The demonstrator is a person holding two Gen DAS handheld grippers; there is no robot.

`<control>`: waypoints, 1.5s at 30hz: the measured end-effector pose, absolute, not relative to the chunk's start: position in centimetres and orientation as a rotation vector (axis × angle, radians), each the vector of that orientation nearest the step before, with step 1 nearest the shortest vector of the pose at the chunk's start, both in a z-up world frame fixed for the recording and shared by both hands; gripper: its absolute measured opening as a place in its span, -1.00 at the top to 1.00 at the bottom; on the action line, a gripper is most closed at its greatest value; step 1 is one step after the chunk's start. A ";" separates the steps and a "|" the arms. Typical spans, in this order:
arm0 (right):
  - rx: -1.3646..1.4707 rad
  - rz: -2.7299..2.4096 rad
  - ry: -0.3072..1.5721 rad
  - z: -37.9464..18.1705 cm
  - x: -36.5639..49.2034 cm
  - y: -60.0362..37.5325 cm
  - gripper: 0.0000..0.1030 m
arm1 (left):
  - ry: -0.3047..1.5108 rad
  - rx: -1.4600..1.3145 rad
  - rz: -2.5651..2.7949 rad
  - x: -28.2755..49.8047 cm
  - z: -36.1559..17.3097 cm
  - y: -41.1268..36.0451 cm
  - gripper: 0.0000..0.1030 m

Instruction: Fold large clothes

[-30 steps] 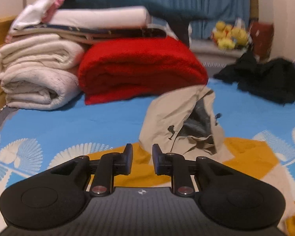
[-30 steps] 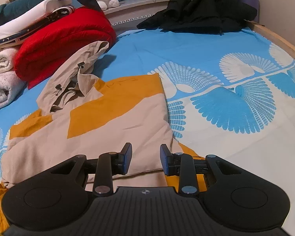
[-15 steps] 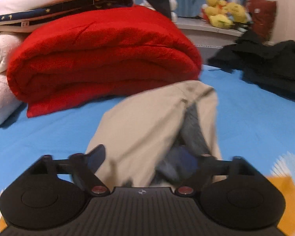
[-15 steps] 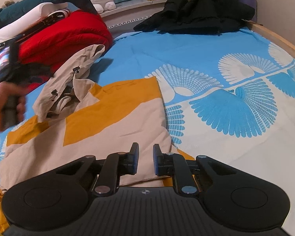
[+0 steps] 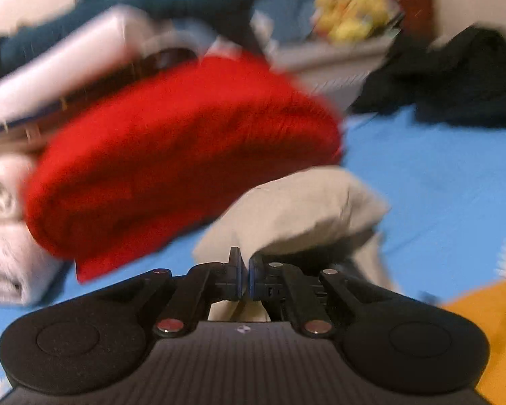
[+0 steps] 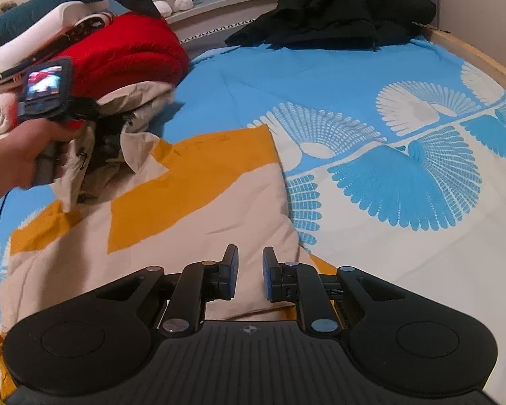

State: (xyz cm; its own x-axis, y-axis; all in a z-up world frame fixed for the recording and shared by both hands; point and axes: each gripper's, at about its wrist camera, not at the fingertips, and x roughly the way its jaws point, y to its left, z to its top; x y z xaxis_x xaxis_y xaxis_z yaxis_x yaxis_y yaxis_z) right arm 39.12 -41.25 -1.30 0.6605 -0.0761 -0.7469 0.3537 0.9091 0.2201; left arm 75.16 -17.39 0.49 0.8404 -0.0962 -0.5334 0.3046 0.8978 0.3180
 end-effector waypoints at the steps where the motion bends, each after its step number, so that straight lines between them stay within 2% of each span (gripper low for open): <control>1: 0.376 -0.252 0.803 -0.8 39.0 -41.4 0.69 | 0.506 0.417 -0.269 72.7 1.6 -16.6 0.92; 5: 0.415 -0.250 0.737 1.2 38.1 -41.8 0.69 | 0.444 0.519 -0.528 58.4 3.3 -11.7 0.92; 8: 0.452 -0.239 0.672 2.3 37.2 -42.1 0.68 | 0.540 0.618 -0.602 49.1 -0.6 -7.7 0.89; 10: 0.474 -0.223 0.634 2.6 36.8 -42.2 0.54 | 0.683 0.646 -0.547 44.7 -3.3 -5.5 0.85; 12: 0.500 -0.208 0.623 2.5 36.8 -42.2 0.43 | 0.754 0.577 -0.467 41.8 -3.4 -4.0 0.82; 15: 0.532 -0.157 0.624 2.2 37.1 -41.5 0.38 | 0.758 0.294 -0.342 40.2 -1.0 -1.8 0.54; 19: 0.556 -0.074 0.632 1.6 37.7 -39.7 0.31 | 0.720 -0.132 -0.274 42.5 0.2 0.3 0.50; 20: 0.578 -0.049 0.638 1.4 38.0 -39.3 0.30 | 0.730 -0.190 -0.271 43.6 -0.3 0.4 0.43; 21: 0.602 -0.023 0.648 1.0 38.3 -38.8 0.27 | 0.744 -0.225 -0.266 44.7 -0.9 0.4 0.35; 23: 0.630 0.012 0.684 0.1 39.0 -37.8 0.21 | 0.776 -0.290 -0.238 46.1 -2.1 0.6 -0.11; 25: 0.607 0.025 0.718 -0.6 39.6 -36.5 0.21 | 0.823 -0.379 -0.225 47.3 -3.2 1.0 -0.24; 27: 0.577 0.039 0.747 -1.2 40.2 -35.3 0.21 | 0.856 -0.470 -0.217 48.4 -4.3 1.0 -0.24; 30: 0.571 0.071 0.772 -1.9 40.7 -34.0 0.21 | 0.872 -0.526 -0.188 48.7 -5.8 0.9 -0.16; 31: 0.569 0.080 0.781 -2.1 40.8 -33.6 0.20 | 0.902 -0.503 -0.156 49.3 -6.7 0.8 0.24; 32: 0.564 0.088 0.792 -2.3 41.0 -33.3 0.20 | 0.972 -0.469 -0.130 49.7 -7.9 0.6 0.87; 33: 0.555 0.094 0.804 -2.6 41.2 -32.7 0.20 | 1.027 -0.451 -0.123 49.9 -9.1 0.3 0.97; 36: 0.529 0.118 0.839 -3.5 41.6 -31.3 0.20 | 1.028 -0.425 -0.083 49.6 -9.2 0.2 1.00; 41: 0.487 0.120 0.900 -4.9 42.0 -29.8 0.19 | 0.947 -0.619 -0.270 48.1 -5.8 0.0 1.00; 45: 0.486 0.075 0.909 -5.3 42.3 -29.6 0.19 | 1.143 -0.352 -0.040 49.4 -9.8 0.6 1.00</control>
State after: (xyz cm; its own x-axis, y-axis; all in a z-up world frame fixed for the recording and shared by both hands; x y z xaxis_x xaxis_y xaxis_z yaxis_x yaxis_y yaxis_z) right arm 42.25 -29.64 -5.31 0.6199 0.2641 -0.7389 0.1399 0.8894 0.4352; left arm 49.45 0.56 -9.85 0.4205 -0.2100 -0.8827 -0.1470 0.9443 -0.2946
